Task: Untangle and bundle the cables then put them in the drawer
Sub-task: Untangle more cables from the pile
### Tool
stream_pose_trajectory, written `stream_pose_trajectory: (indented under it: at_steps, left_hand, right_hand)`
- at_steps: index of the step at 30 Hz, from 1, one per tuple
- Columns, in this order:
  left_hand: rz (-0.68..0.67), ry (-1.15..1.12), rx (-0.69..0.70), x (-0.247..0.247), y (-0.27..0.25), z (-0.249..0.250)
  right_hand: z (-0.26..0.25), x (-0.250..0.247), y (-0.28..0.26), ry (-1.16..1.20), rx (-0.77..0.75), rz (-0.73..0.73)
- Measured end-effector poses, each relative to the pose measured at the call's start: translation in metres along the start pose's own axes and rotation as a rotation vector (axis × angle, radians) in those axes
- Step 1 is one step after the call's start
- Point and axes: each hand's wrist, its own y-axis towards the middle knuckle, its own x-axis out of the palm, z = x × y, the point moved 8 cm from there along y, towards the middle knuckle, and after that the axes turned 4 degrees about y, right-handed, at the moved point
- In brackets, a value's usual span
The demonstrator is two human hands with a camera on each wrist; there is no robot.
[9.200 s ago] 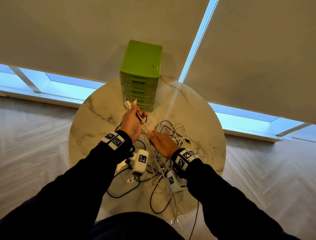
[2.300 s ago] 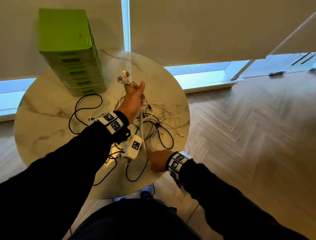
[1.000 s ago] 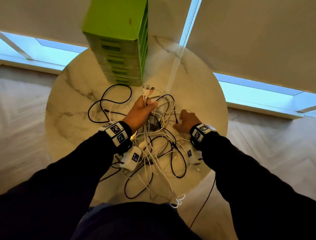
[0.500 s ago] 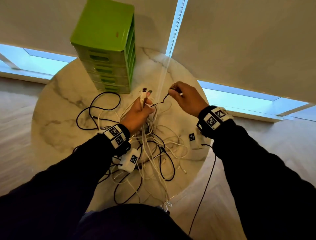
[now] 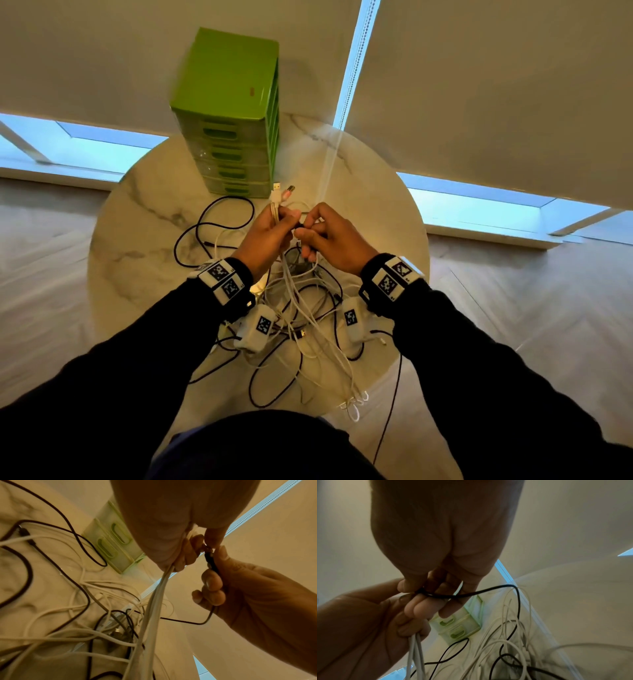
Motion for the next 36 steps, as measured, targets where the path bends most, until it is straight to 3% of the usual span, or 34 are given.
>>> stream_pose_trajectory:
  at_steps: [5, 12, 17, 19, 29, 36]
  left_hand:
    - [-0.097, 0.098, 0.065, -0.003, -0.016, 0.005]
    - [0.166, -0.147, -0.021, -0.045, -0.014, 0.007]
    - [0.091, -0.288, -0.051, -0.036, -0.023, 0.007]
    - [0.083, -0.258, -0.055, -0.031, -0.028, 0.003]
    - [0.092, 0.045, -0.054, -0.035, -0.042, -0.003]
    - [0.086, -0.078, -0.07, -0.036, -0.049, 0.0]
  right_hand:
    - [-0.006, 0.021, -0.005, 0.019, -0.024, 0.006]
    - [0.02, 0.037, -0.031, -0.327, 0.016, -0.016]
    - [0.003, 0.026, -0.036, -0.191, -0.01, 0.268]
    - [-0.011, 0.028, -0.031, -0.201, -0.04, 0.304]
    - [-0.018, 0.073, -0.031, -0.269, -0.036, 0.252]
    - [-0.012, 0.094, -0.041, -0.298, -0.06, 0.18]
